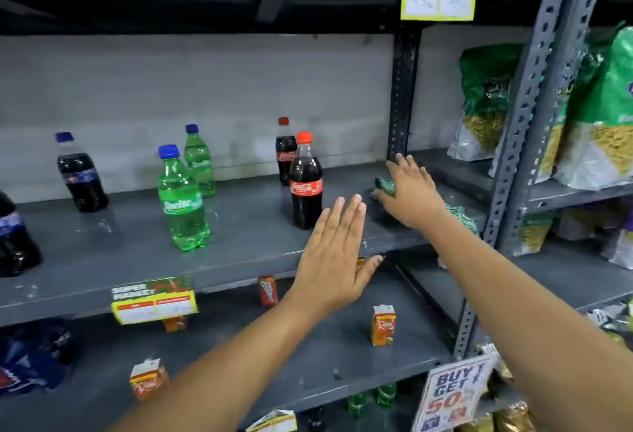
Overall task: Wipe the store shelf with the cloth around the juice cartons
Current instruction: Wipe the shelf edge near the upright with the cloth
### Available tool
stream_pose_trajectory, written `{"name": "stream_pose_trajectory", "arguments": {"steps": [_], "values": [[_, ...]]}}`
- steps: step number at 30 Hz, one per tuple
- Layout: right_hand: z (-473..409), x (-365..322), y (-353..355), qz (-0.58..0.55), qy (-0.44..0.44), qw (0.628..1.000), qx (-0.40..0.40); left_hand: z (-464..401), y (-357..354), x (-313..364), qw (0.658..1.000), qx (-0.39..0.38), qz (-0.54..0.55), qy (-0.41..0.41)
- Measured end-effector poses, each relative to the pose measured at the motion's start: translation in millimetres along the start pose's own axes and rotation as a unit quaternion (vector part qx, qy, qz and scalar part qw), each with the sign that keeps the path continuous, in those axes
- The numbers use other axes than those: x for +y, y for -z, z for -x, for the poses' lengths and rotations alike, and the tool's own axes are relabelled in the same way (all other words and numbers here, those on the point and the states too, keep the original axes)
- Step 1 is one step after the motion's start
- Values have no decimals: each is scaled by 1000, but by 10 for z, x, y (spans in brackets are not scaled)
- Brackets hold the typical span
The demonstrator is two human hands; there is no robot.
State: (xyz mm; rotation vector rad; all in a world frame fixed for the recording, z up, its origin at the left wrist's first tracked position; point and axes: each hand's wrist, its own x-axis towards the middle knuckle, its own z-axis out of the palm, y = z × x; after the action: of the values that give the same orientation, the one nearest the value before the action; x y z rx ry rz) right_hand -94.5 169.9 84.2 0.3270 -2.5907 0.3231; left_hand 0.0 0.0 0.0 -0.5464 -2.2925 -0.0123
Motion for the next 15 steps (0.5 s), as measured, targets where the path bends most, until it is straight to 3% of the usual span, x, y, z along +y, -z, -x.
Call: {"name": "stream_pose_trajectory", "arguments": {"steps": [5,12,15], "values": [[-137,217,-47,-1,-75,979,-191,-107,-183,140,997,-34,-69,29],[-75,195,-45,80,8,984,-161,-133,-235,213,992,-47,-96,65],[60,211,-6,61,58,985,-152,-130,-224,255,991,-46,-93,84]]}}
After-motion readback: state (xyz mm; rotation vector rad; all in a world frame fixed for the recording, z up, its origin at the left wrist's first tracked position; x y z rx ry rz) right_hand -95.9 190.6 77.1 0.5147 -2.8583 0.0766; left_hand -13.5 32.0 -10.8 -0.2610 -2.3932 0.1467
